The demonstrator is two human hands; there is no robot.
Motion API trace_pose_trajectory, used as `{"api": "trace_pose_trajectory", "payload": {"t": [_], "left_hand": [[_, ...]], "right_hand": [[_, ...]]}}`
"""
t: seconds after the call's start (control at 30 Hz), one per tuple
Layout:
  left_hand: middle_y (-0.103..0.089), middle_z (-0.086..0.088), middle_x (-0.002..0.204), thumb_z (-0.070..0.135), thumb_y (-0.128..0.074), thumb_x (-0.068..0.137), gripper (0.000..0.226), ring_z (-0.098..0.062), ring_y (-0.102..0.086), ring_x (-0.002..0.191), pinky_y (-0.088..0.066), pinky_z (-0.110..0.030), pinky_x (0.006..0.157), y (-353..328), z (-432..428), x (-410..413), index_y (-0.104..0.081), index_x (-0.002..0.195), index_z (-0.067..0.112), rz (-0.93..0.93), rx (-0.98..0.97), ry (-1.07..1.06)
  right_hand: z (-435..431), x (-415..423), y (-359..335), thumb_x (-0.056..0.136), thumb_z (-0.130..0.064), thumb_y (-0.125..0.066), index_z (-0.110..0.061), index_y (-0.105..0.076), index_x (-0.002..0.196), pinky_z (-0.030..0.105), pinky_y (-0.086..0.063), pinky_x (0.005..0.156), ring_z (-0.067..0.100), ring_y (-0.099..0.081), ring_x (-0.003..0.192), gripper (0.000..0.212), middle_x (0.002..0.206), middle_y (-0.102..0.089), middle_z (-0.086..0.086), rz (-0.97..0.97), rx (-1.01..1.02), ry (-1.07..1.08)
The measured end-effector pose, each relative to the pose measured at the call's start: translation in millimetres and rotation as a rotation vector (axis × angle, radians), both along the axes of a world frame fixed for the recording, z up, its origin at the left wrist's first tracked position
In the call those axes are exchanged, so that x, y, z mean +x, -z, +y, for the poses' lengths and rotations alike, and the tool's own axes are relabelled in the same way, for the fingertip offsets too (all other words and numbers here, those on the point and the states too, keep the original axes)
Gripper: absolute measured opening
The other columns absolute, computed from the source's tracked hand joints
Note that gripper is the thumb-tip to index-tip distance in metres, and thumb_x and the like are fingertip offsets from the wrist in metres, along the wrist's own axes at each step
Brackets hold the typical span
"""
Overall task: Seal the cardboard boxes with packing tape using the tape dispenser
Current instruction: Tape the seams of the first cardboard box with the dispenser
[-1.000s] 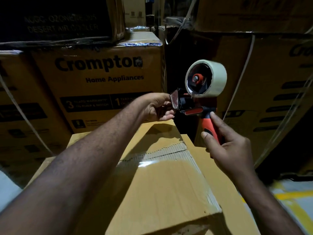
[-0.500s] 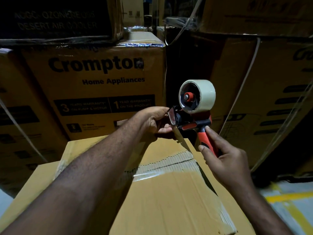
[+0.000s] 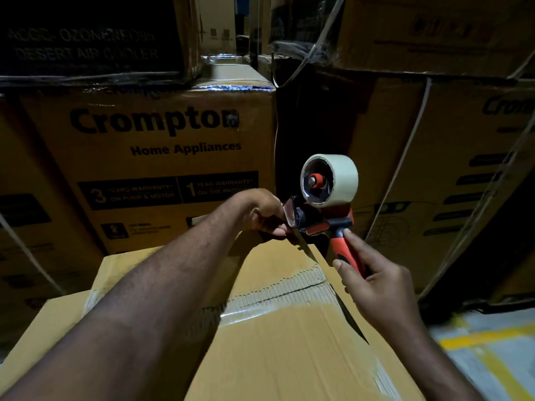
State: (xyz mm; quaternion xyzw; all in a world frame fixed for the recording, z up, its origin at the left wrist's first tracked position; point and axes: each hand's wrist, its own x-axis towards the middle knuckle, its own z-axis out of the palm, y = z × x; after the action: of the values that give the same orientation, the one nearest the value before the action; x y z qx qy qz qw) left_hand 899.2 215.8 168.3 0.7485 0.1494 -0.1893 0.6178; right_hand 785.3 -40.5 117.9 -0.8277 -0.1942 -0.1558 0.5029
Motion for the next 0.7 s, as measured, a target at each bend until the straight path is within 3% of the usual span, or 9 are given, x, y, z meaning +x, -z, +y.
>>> {"api": "trace_pose_trajectory", "payload": {"t": [0.07,0.17,0.27,0.43,0.57,0.7], "left_hand": [[-0.075,-0.017,0.09,-0.003,-0.064,0.091,0.006,-0.024,-0.075,0.08,-0.062,-0.035,0.072,-1.7,-4.3,3.8,-0.07,0.093,-0.002,-0.113,0.127,-0.034],[-0.074,-0.01,0.086,0.004,-0.074,0.087,0.006,-0.017,-0.074,0.075,-0.057,-0.025,0.056,-1.9,-10.1,6.6,-0.071,0.082,0.006,-0.249,0.347,-0.017],[-0.07,-0.007,0.082,0.013,-0.073,0.091,0.011,-0.017,-0.068,0.076,-0.062,-0.033,0.064,7.0,-14.2,11.1,-0.072,0.088,0.003,-0.345,0.523,0.003],[-0.054,-0.001,0.068,0.016,-0.068,0.094,0.018,-0.013,-0.052,0.062,-0.045,-0.026,0.051,26.7,-17.8,23.7,-0.066,0.076,0.015,-0.411,0.606,-0.144],[-0.062,-0.001,0.07,0.015,-0.064,0.094,0.02,-0.014,-0.057,0.062,-0.053,-0.029,0.054,34.9,-17.0,27.5,-0.072,0.078,0.007,-0.434,0.621,-0.216],[-0.064,-0.001,0.076,0.016,-0.063,0.094,0.017,-0.014,-0.059,0.065,-0.058,-0.033,0.062,39.8,-15.8,28.5,-0.075,0.089,0.006,-0.395,0.634,-0.264]], "right_hand": [[5.0,1.4,2.5,0.087,-0.024,-0.074,-0.037,-0.051,0.14,0.028,-0.061,0.066,0.002,-0.069,0.076,0.059,0.102,-0.058,-0.029,0.021,-0.006,0.032],[11.0,4.7,4.7,0.087,-0.027,-0.073,-0.039,-0.051,0.138,0.025,-0.06,0.065,0.005,-0.069,0.072,0.057,0.103,-0.071,-0.006,0.086,0.021,0.102],[12.7,2.0,7.0,0.086,-0.029,-0.073,-0.042,-0.052,0.136,0.032,-0.062,0.072,0.007,-0.07,0.077,0.056,0.107,-0.073,-0.003,0.113,0.03,0.147],[14.4,-4.5,6.3,0.087,-0.032,-0.071,-0.041,-0.051,0.137,0.017,-0.052,0.059,0.0,-0.062,0.065,0.055,0.099,-0.075,-0.001,0.155,-0.008,0.2],[17.1,-9.9,0.3,0.088,-0.032,-0.071,-0.042,-0.051,0.137,0.029,-0.059,0.062,0.01,-0.068,0.071,0.054,0.095,-0.074,-0.002,0.16,-0.049,0.219],[20.1,-15.1,-3.6,0.088,-0.03,-0.07,-0.044,-0.049,0.137,0.036,-0.06,0.06,0.008,-0.067,0.064,0.056,0.086,-0.073,-0.003,0.15,-0.09,0.233]]}}
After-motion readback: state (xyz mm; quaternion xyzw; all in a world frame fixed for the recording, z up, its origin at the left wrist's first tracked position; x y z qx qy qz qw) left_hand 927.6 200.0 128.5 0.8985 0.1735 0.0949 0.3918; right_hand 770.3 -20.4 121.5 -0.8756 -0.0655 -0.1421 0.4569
